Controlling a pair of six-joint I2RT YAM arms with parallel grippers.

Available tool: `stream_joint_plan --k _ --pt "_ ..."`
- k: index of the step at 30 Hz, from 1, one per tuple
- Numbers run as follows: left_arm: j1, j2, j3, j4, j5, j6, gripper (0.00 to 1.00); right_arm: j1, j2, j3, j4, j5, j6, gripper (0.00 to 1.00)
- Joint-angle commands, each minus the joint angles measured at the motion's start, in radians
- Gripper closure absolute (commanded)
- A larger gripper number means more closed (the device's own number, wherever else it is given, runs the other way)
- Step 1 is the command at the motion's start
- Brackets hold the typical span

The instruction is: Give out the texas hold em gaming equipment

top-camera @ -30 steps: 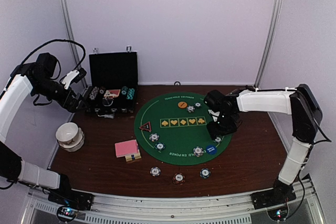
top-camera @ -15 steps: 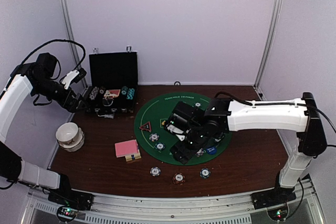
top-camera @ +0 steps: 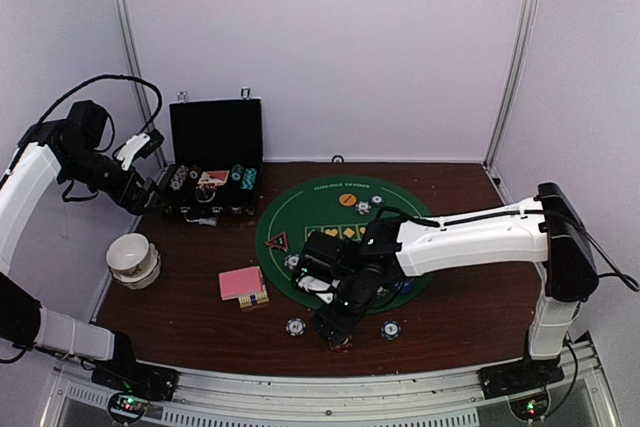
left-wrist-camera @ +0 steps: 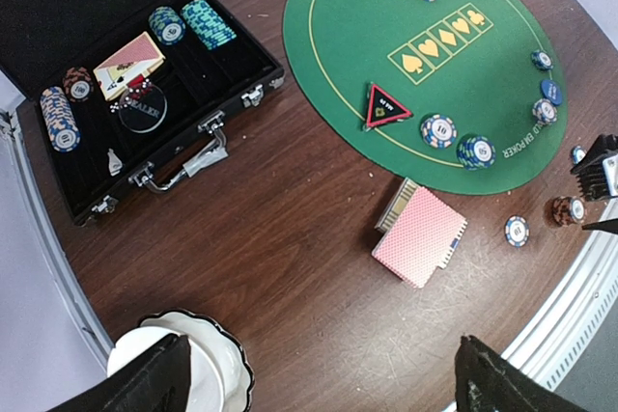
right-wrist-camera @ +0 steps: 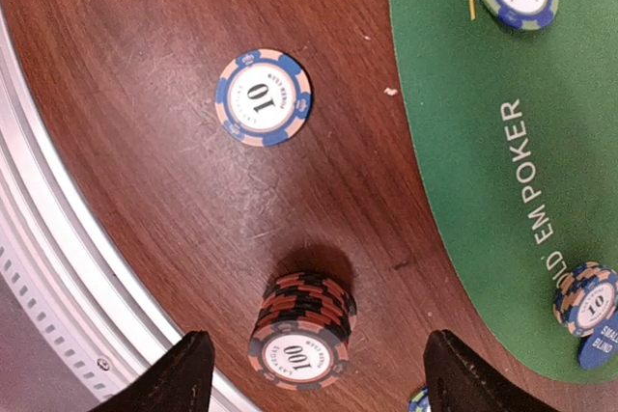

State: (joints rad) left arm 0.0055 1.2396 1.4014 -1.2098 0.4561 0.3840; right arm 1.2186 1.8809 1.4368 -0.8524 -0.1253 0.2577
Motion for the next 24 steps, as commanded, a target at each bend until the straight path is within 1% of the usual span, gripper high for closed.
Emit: stream_joint_plan --k 1,9,20,24 --pt "-0.002 -0.017 0.029 -0.011 0.003 0.012 0.02 0.010 0.027 -0.013 0.020 -0.026 -0.021 0.22" --pt "-0.002 -0.012 0.034 -0.013 0.000 0.010 0.02 0.018 0.050 -0.033 0.034 -0.038 -0.018 0.28" --pt "-0.002 -0.011 0.036 -0.012 0.007 0.007 0.02 0.025 0.043 -0.053 0.036 -0.046 -0.008 0.39" --pt "-0.002 -0.013 0.033 -0.012 0.007 0.006 0.02 0.028 0.044 -0.053 0.036 -0.047 -0.005 0.42"
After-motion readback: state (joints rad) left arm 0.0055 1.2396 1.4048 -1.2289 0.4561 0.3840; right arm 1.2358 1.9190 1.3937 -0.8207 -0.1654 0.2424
